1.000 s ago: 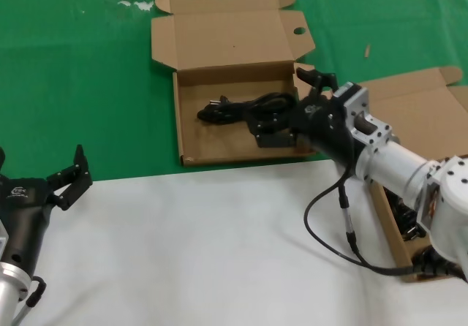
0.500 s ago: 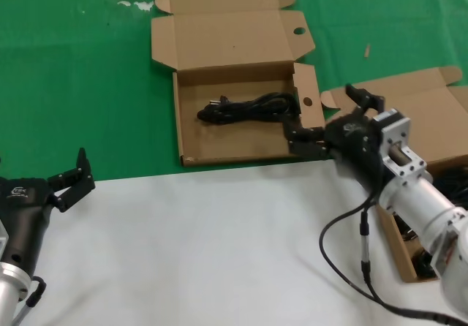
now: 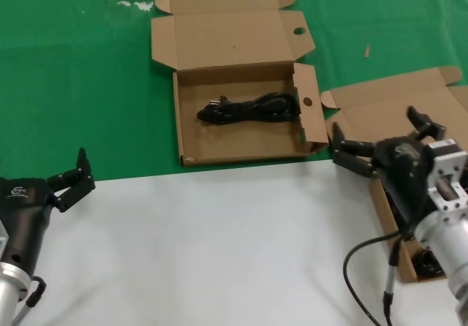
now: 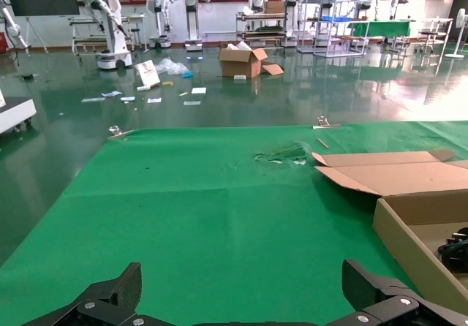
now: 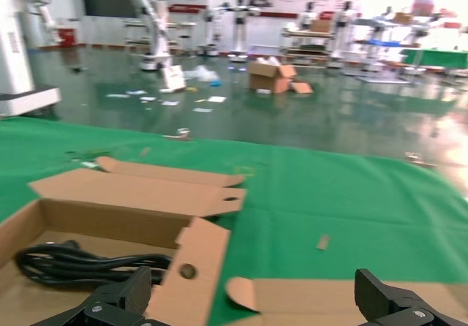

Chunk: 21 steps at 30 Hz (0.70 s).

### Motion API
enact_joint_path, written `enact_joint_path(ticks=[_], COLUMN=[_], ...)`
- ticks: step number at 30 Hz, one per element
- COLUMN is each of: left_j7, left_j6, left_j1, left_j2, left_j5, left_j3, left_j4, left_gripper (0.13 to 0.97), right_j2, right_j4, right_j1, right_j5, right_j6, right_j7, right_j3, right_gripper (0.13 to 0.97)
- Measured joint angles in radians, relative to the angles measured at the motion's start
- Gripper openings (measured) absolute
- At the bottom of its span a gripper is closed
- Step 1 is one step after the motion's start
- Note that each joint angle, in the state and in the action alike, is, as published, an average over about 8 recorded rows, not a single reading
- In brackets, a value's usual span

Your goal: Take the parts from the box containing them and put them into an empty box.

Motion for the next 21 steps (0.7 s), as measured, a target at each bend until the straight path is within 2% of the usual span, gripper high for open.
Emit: enact_joint_path(ticks=[6,21], left_j7=[0.000,0.000], left_j6=[0.000,0.000], left_j1=[0.000,0.000], left_j2=[0.000,0.000], left_j5=[0.000,0.000], left_j3=[0.000,0.000], left_j4=[0.000,0.000], left_gripper=[0.966,0.966], right_j2=[0.001,0.002], right_j4=[0.048,0.051], right_j1=[-0.050,-0.055], right_j5=[0.008,0.009], right_j6=[0.051,0.055], right_j7=[0.009,0.009], right_j3=[0.014,0.015], right_gripper=[0.966,0.966])
